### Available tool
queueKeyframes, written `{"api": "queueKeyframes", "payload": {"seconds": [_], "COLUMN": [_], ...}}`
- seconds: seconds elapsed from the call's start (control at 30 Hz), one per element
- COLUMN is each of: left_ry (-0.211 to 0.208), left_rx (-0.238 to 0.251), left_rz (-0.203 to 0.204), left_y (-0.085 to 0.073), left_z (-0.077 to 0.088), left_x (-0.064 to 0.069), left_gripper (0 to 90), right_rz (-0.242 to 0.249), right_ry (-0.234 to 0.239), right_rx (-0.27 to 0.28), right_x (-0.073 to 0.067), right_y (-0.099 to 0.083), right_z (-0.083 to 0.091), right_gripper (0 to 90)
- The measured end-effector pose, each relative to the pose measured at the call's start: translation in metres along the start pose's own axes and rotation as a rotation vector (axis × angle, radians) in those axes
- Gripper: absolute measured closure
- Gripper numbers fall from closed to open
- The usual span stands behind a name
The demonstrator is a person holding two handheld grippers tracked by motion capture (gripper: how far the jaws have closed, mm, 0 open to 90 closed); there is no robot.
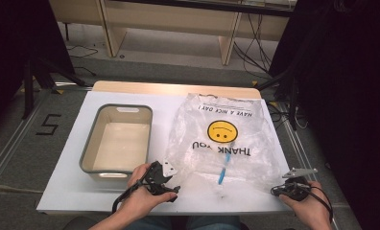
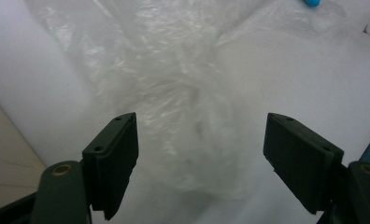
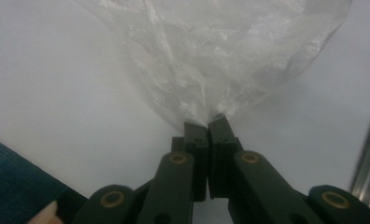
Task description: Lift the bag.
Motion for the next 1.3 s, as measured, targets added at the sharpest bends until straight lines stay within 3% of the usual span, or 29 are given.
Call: {"api": "queueKeyframes", "payload": {"seconds": [0.13,0.33,0.57,0.7,0.77,0.9,1.17,1.3], "left_ry": [-0.009,-0.071,-0.010,-0.025,-0.047,-0.041,-0.044,-0.035], "left_rx": [0.008,0.001,-0.072,-0.092,-0.080,-0.079,-0.051,-0.043], "left_rz": [0.007,0.007,-0.012,0.040,0.091,0.102,0.047,-0.019], "left_y": [-0.001,-0.003,-0.014,-0.019,-0.019,-0.019,-0.016,-0.014], "left_z": [0.002,-0.006,-0.015,-0.023,-0.026,-0.026,-0.025,-0.025], "left_x": [0.000,0.011,0.010,0.008,0.007,0.003,0.010,0.017], "left_gripper": [25.9,24.5,29.4,32.1,34.4,42.2,69.8,81.5], "right_rz": [-0.034,-0.026,-0.028,-0.027,-0.025,-0.025,-0.018,-0.026], "right_ry": [-0.034,-0.025,-0.022,-0.023,-0.023,-0.021,-0.022,-0.017], "right_rx": [-0.003,-0.001,0.002,-0.001,-0.002,-0.002,-0.004,-0.001], "right_x": [0.012,0.008,0.007,0.007,0.007,0.006,0.003,0.003], "right_y": [-0.004,-0.003,-0.003,-0.003,-0.003,-0.003,-0.002,-0.002], "right_z": [0.003,0.003,0.002,0.002,0.002,0.002,0.000,0.000], "right_gripper": [89.5,89.5,89.4,89.4,89.3,89.4,89.4,89.5]}}
Point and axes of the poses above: each handheld gripper's, and its own axes: z roughly backward along the jaws, y roughly out of its top, x roughly to its right, the point moved 10 cm from there along -z, roughly forward along the jaws, and after that the axes turned 11 degrees about -z, right-handed, at the moved point
